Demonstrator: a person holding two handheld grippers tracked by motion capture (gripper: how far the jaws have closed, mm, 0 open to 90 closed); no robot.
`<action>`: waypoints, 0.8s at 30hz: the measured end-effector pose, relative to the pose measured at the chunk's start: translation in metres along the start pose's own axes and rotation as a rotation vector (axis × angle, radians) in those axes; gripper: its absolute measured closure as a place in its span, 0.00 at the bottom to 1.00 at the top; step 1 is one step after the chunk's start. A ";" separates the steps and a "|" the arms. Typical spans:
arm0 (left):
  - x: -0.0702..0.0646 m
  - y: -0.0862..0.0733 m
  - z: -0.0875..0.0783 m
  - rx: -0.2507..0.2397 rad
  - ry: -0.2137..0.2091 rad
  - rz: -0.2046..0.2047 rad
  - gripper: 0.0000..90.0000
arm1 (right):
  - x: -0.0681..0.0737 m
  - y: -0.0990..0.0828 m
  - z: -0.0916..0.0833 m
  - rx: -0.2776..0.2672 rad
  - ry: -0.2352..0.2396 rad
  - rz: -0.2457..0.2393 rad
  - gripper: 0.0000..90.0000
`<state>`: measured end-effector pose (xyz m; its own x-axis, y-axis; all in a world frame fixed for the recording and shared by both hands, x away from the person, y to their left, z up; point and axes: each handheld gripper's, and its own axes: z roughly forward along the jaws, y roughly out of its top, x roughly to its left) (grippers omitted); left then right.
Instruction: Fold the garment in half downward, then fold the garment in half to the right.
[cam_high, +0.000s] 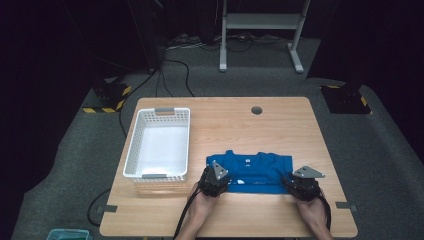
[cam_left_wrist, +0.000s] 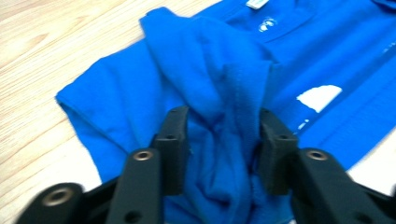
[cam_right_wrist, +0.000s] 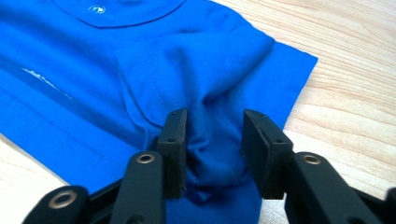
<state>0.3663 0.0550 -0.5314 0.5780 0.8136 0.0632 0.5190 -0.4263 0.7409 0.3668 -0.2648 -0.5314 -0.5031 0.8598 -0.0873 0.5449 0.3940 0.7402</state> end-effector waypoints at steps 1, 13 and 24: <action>0.001 0.000 0.000 -0.001 0.003 -0.002 0.61 | -0.001 0.000 0.000 0.001 -0.003 0.002 0.65; 0.003 0.002 0.003 0.012 0.004 -0.036 0.54 | -0.006 0.003 0.003 0.015 0.004 0.004 0.63; 0.004 0.004 0.005 0.014 -0.004 -0.054 0.54 | -0.012 0.005 0.005 0.020 0.007 0.032 0.59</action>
<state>0.3737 0.0548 -0.5316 0.5515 0.8339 0.0203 0.5581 -0.3869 0.7341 0.3789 -0.2719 -0.5302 -0.4896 0.8699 -0.0588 0.5745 0.3726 0.7288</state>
